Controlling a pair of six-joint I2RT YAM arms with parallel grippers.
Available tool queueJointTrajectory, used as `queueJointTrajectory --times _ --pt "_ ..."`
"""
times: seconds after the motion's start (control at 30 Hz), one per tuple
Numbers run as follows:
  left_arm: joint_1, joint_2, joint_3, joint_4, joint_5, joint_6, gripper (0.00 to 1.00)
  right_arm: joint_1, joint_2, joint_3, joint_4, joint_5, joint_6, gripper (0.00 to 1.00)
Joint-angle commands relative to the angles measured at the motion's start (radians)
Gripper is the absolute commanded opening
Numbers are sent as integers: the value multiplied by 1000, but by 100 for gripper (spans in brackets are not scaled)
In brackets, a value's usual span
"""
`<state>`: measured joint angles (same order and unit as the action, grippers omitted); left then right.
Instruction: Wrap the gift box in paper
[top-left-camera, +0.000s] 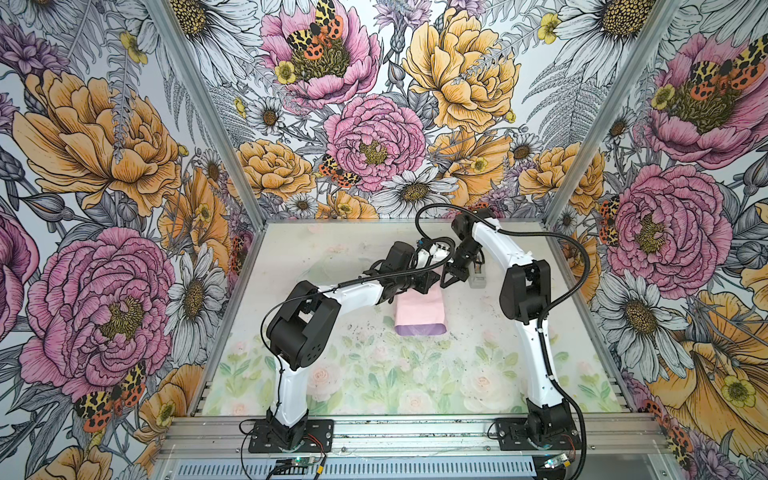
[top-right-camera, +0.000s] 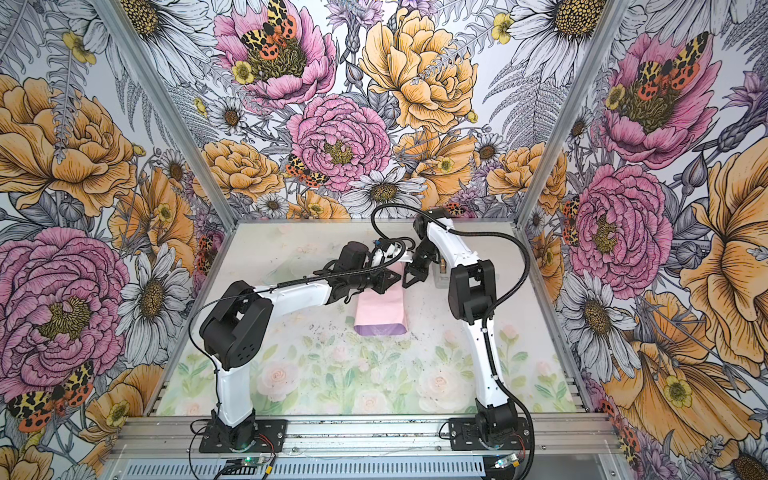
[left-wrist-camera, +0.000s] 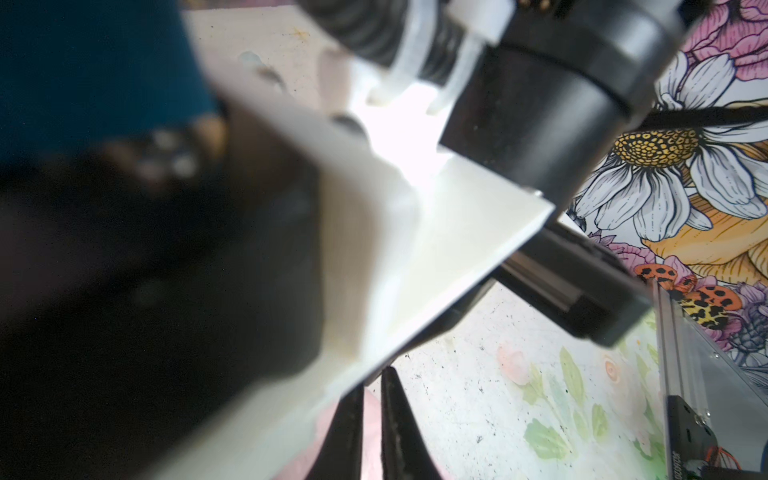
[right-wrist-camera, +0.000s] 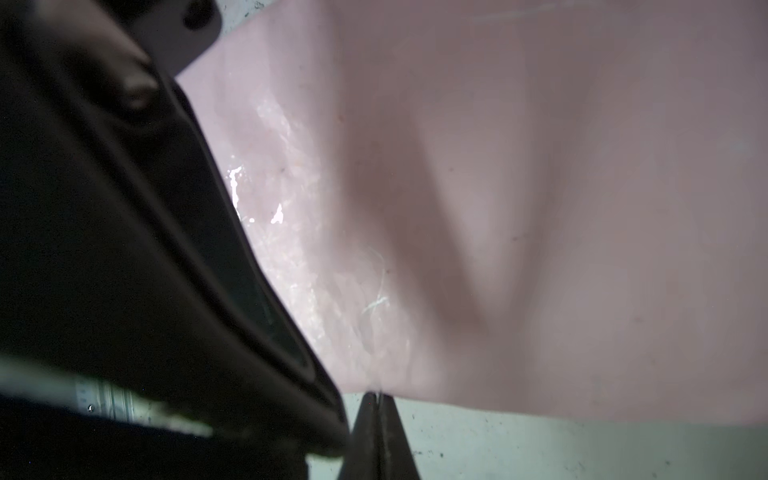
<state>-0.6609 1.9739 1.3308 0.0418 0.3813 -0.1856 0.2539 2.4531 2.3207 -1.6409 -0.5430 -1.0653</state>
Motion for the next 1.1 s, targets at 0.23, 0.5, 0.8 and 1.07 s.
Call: queueJointTrajectory --times 0.23,0.5,0.8,1.07 --pt "-1 45 32 -85 -70 0 10 2 23 33 -143 -19 -10 0" --pt "2 47 11 -92 -93 -9 9 2 18 33 -144 -20 -8 0" --pt "1 -5 -33 -46 -51 -2 10 2 10 36 -143 -26 -9 0" --pt "-10 -105 -96 62 12 16 12 4 4 36 -143 -31 -4 0"
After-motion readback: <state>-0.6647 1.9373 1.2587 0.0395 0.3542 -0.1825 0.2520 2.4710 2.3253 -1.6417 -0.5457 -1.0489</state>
